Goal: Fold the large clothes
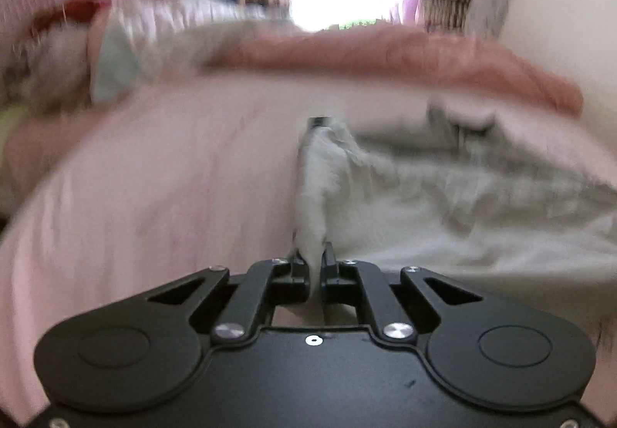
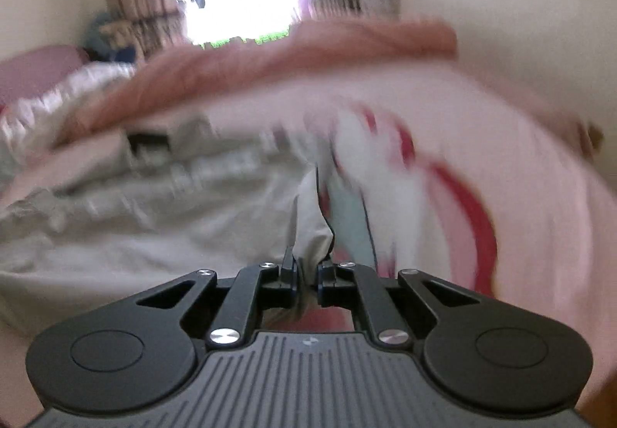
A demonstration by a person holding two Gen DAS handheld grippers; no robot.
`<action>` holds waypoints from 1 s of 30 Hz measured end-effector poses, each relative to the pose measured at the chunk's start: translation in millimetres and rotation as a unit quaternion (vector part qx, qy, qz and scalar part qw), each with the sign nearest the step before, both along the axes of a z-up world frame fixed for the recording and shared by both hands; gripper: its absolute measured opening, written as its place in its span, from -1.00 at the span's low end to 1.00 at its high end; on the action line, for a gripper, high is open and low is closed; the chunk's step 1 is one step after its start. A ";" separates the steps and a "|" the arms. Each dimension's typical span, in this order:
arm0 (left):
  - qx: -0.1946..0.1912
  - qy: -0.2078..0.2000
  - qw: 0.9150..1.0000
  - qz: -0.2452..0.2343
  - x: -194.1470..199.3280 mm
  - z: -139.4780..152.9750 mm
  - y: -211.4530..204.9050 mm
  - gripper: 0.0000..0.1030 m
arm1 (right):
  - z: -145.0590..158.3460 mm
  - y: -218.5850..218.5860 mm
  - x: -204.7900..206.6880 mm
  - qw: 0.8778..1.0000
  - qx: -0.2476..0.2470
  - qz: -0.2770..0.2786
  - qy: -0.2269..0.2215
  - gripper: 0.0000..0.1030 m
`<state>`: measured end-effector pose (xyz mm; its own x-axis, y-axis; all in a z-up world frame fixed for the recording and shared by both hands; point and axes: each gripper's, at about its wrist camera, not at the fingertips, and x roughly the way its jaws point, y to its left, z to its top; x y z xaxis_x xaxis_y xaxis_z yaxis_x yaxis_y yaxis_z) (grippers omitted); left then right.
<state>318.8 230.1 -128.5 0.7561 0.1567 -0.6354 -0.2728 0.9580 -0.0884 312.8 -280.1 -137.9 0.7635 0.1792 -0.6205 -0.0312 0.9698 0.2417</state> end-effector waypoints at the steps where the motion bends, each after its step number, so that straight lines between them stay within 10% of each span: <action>1: -0.012 0.018 1.000 0.003 -3.6 -18.4 2.8 -0.85 | -14.1 1.4 -0.2 1.000 -0.001 -0.004 0.016 -0.82; 5: -0.009 0.032 0.999 0.006 -0.5 -42.4 2.7 -0.78 | -35.6 9.1 2.8 0.999 -0.006 -0.031 0.037 -0.64; 9: 0.026 0.044 0.998 0.025 7.7 -31.6 -1.7 -0.20 | -37.9 0.0 -1.5 0.995 0.003 -0.084 0.053 0.25; 12: 0.086 0.016 0.994 0.062 6.3 -4.6 -2.2 0.73 | -29.6 -11.0 -13.7 0.991 0.025 -0.117 0.065 0.25; 16: 0.094 -0.050 0.994 0.033 0.7 35.0 -13.7 0.99 | -10.9 -12.1 -40.9 0.990 0.030 -0.135 0.016 0.00; 21: 0.070 -0.045 0.997 0.005 23.9 36.4 -49.1 1.00 | 8.6 21.2 -31.9 0.995 0.021 -0.099 0.001 -0.25; 25: 0.013 -0.014 1.000 -0.014 35.3 9.8 -84.5 1.00 | 8.0 86.8 -14.1 0.998 0.051 0.032 0.006 -0.25; 30: 0.087 0.052 0.994 -0.041 40.1 -20.9 -125.6 1.00 | 6.3 163.6 -11.7 0.988 0.051 0.148 0.003 -0.21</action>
<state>358.9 104.5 -149.4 0.7031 0.2116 -0.6789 -0.1918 0.9757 0.1054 301.1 -116.5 -131.6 0.6646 0.4548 -0.5929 -0.3073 0.8896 0.3380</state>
